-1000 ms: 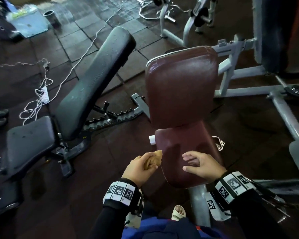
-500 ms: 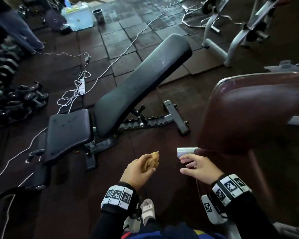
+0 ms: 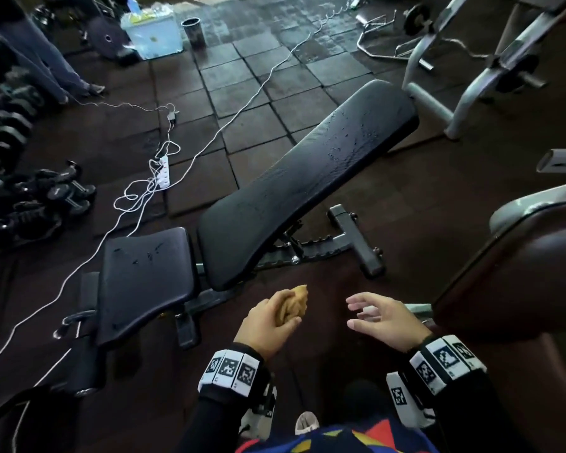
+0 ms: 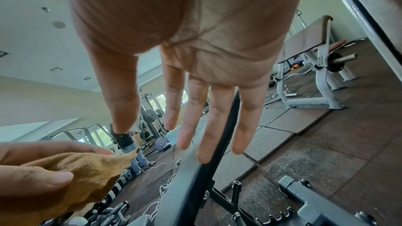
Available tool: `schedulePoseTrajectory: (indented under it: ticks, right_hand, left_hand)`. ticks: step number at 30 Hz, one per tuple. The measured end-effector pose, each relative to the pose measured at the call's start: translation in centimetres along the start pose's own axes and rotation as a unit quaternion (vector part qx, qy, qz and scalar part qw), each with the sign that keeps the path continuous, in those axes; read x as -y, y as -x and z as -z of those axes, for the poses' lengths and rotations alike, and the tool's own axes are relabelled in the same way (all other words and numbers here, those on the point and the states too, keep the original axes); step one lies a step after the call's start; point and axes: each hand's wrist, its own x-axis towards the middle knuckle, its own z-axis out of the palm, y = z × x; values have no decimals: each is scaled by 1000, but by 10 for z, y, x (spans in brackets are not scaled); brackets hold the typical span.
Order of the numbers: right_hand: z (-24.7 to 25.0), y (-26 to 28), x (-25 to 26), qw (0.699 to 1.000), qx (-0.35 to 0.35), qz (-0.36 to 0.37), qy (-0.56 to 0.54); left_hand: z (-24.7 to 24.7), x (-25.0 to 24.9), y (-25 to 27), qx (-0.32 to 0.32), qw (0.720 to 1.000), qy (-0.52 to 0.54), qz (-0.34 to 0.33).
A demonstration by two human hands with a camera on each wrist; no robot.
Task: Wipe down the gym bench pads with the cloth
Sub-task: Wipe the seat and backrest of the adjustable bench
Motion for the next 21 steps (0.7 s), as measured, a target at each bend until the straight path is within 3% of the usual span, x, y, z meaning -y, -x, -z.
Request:
schedulePoseTrajectory:
  ticks: [8,21]
  right_hand:
    - [55,-79,8,1000,-15,-11,3]
    - [163,-205,36,994,-107,25,-11]
  left_hand:
    - [5,-27,-96,28,999,17,-18]
    - [18,-129,-279,27,996,32,-84]
